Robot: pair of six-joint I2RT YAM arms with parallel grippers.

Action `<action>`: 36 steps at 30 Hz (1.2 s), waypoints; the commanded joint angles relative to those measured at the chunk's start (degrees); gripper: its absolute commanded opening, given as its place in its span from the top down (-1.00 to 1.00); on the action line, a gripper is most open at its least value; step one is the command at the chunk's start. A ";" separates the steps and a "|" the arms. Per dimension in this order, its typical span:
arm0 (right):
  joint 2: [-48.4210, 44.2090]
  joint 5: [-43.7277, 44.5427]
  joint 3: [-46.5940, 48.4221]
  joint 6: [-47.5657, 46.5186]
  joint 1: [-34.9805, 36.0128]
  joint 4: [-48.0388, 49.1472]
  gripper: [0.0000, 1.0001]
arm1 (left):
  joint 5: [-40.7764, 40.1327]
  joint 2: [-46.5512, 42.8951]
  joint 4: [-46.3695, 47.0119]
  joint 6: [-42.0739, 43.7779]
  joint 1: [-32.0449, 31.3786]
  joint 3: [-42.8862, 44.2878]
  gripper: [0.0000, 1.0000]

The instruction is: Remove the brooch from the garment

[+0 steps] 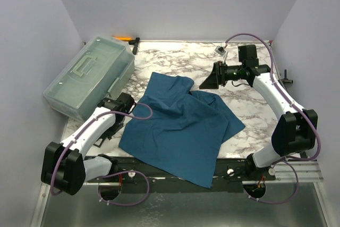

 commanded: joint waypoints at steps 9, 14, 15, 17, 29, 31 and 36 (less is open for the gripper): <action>-2.39 3.31 1.19 -0.65 0.15 -3.21 -0.53 | -2.26 6.05 12.05 3.96 0.24 -7.23 1.00; -4.47 3.94 -1.23 -0.08 0.14 -2.04 -0.54 | -3.71 9.50 14.51 3.72 0.25 -7.47 1.00; -4.63 4.04 -1.46 -0.08 0.15 -2.06 -0.54 | -4.01 10.18 15.51 3.85 0.25 -7.60 1.00; -4.92 4.26 -1.72 0.01 0.13 -2.07 -0.54 | -4.56 11.69 17.30 4.38 0.24 -7.75 1.00; -4.79 5.06 -1.03 -0.45 0.14 -1.82 -0.54 | 1.65 14.23 20.94 5.32 0.17 -4.66 1.00; -4.68 4.88 -1.21 -0.20 0.15 -1.54 -0.54 | 2.57 14.10 21.41 5.79 0.12 -4.15 1.00; -4.31 4.97 -0.97 -0.16 0.15 -1.53 -0.54 | 4.01 15.21 22.51 6.39 -0.66 -2.79 1.00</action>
